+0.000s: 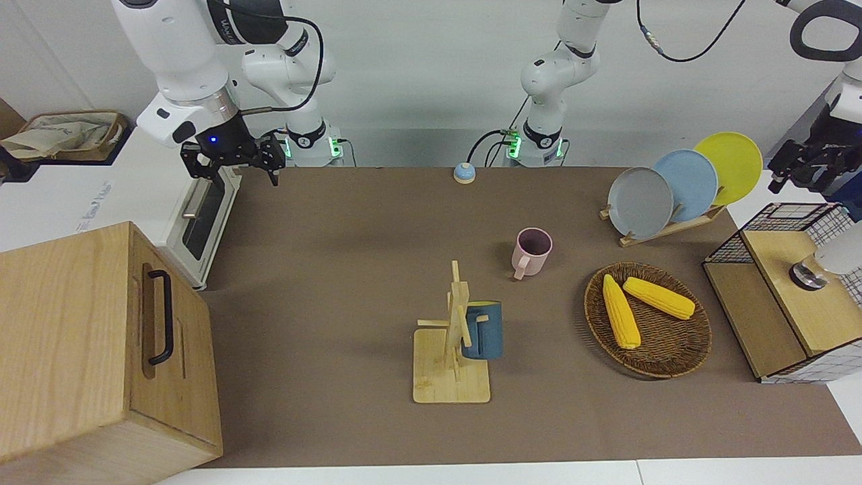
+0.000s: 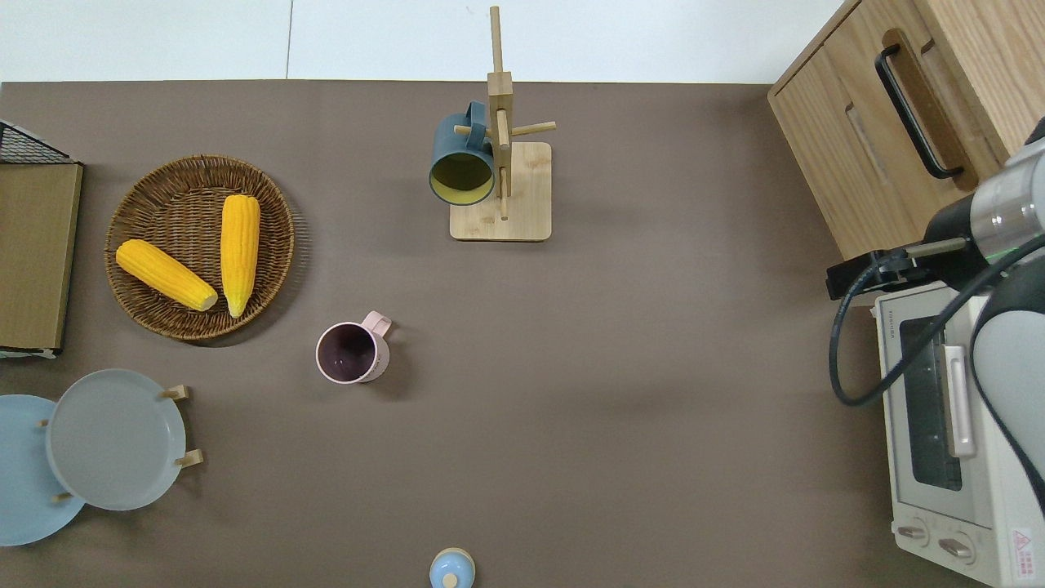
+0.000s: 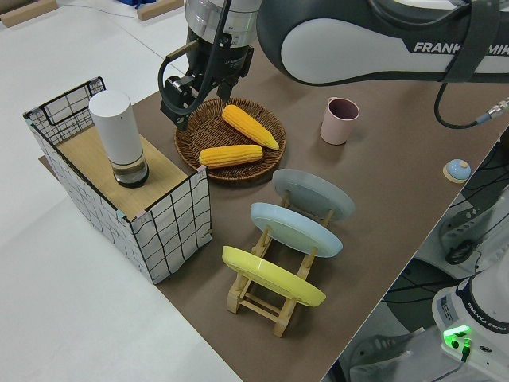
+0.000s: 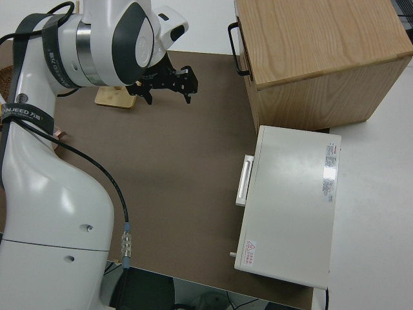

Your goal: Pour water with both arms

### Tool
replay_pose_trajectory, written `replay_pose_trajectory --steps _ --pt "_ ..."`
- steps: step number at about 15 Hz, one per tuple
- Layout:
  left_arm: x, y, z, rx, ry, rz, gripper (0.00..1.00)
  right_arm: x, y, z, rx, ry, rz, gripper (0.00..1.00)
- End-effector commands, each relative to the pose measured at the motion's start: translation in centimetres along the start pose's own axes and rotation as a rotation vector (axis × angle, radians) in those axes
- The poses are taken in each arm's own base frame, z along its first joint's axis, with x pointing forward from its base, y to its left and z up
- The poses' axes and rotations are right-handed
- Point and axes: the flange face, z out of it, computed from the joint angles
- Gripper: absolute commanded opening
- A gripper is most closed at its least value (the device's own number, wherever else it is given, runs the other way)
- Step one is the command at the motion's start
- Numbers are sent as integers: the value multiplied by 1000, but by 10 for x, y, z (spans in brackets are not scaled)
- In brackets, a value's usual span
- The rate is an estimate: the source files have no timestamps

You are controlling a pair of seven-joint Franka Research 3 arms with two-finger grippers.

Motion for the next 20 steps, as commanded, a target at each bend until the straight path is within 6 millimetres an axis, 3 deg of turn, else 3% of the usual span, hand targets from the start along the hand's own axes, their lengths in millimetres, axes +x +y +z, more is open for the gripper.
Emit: replay_pose_trajectory --steps 1,5,13,18,20 --pt "1 33 -3 -7 -61 41 1000 -1 0 -3 4 -3 -13 990" --pt "10 72 -1 -29 -99 23 1000 -1 0 -3 4 -3 -13 990" --pt "19 227 -15 4 -205 54 1000 -1 0 -3 4 -3 -13 990" --pt "18 324 -12 -3 -216 99 1000 -1 0 -3 4 -3 -13 990" --pt "16 352 -8 -5 -223 129 1000 -1 0 -3 4 -3 -13 990"
